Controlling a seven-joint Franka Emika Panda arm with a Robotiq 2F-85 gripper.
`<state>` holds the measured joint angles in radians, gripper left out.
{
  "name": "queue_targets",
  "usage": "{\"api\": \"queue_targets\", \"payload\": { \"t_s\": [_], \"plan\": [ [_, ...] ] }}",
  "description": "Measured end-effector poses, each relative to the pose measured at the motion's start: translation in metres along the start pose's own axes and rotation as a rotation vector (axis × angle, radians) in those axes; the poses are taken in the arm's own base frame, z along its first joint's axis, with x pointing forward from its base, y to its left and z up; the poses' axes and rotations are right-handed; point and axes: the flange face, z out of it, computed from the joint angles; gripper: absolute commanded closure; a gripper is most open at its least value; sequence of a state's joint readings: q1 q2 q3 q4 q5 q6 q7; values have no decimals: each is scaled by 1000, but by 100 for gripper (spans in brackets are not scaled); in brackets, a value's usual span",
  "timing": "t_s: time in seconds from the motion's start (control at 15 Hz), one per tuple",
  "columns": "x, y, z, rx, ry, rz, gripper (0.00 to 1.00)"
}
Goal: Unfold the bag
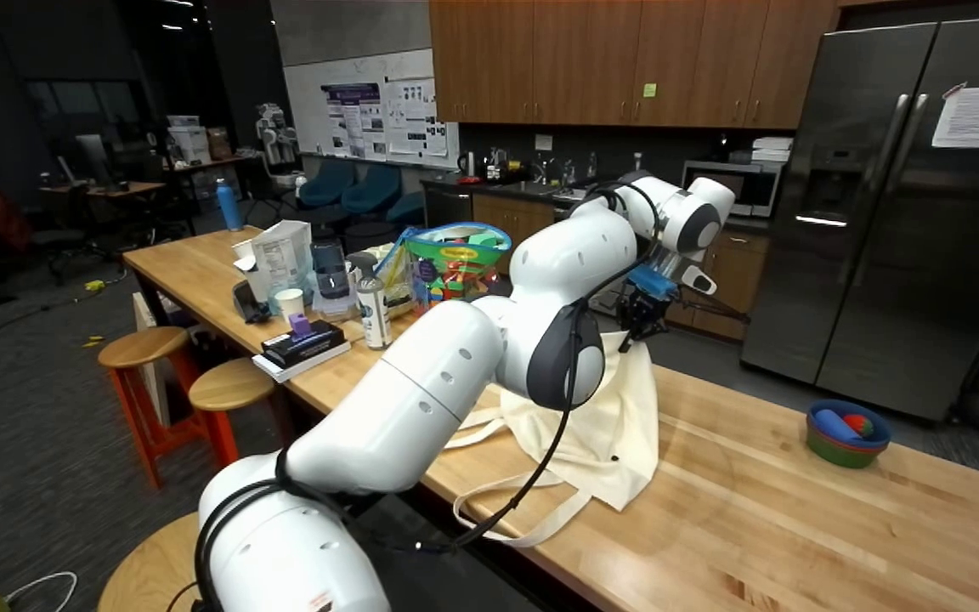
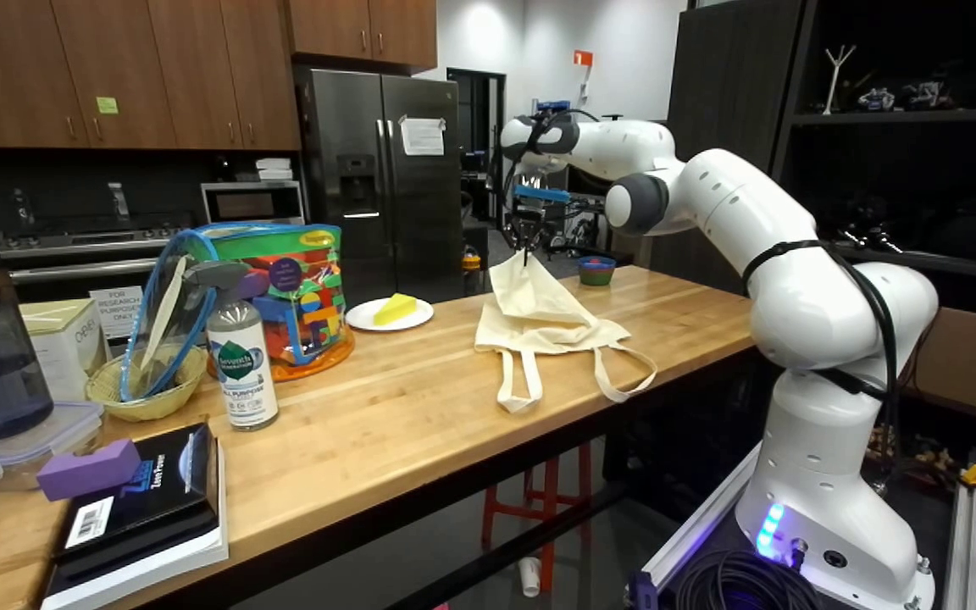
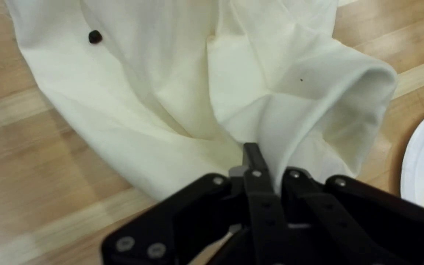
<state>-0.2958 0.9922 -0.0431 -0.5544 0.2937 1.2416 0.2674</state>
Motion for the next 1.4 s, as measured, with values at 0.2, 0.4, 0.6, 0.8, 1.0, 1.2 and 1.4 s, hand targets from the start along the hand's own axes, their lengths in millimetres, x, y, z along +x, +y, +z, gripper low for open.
{"api": "queue_targets", "payload": {
  "t_s": [0.2, 0.4, 0.6, 0.8, 1.0, 1.2, 1.4],
  "plan": [
    [-8, -16, 9, -43, -36, -18, 99],
    [-12, -18, 14, -63, -64, -19, 99],
    [-10, -16, 16, -63, -67, -16, 99],
    [-10, -18, 18, -60, -72, -7, 99],
    [-9, -24, 25, -60, -76, 0, 99],
    [-7, -32, 34, -60, -74, 8, 99],
    [-3, -38, 43, -55, -61, 19, 99]
  ]
}}
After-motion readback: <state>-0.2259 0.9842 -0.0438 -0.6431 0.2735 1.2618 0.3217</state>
